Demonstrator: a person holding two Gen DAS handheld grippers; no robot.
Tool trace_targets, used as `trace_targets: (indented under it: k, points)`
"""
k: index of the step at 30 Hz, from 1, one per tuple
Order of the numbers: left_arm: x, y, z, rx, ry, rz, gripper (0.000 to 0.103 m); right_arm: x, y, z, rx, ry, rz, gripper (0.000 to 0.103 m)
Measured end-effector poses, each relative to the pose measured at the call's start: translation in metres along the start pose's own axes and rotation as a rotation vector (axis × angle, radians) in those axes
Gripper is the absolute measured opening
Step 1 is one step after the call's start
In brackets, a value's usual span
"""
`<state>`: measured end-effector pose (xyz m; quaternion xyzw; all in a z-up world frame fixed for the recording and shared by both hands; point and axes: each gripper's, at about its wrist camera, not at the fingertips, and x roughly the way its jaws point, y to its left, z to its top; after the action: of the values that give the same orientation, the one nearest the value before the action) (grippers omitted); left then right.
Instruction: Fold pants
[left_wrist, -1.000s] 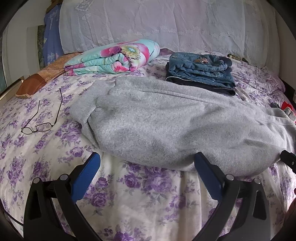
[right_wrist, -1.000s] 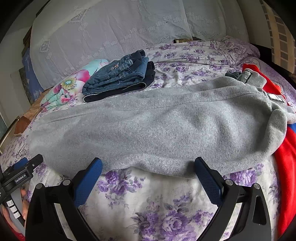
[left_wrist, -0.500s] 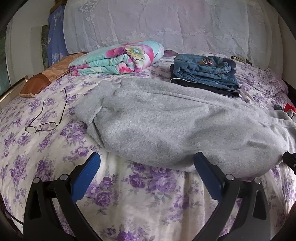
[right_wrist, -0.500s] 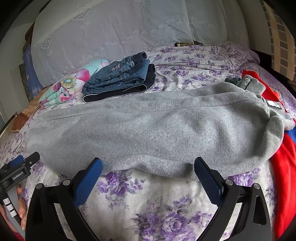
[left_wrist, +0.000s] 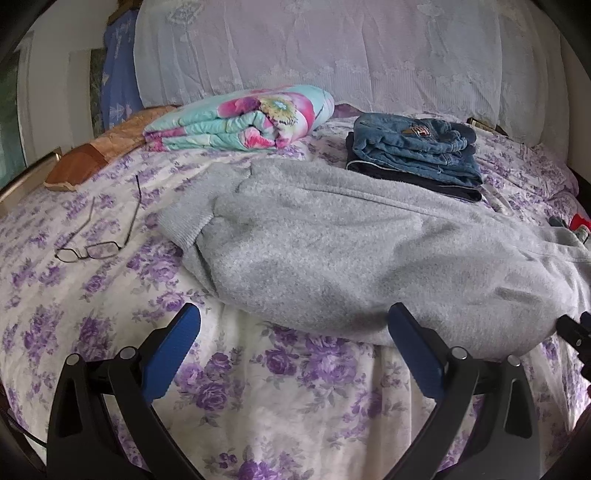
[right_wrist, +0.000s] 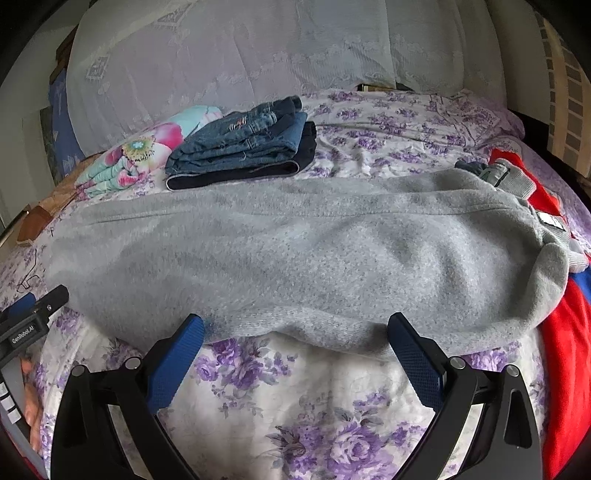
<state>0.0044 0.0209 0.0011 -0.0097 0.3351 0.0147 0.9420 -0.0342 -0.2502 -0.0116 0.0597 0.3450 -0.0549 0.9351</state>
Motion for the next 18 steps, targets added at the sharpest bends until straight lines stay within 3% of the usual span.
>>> trace_targets:
  k: [7,18]
  points:
    - [0.011,0.011,0.0,-0.059,0.056,-0.063,0.099,0.004,0.0,0.0,0.006,0.021,0.004,0.1]
    - [0.012,0.014,-0.002,-0.077,0.06,-0.062,0.099,0.003,-0.003,0.0,0.022,0.017,0.009,0.1]
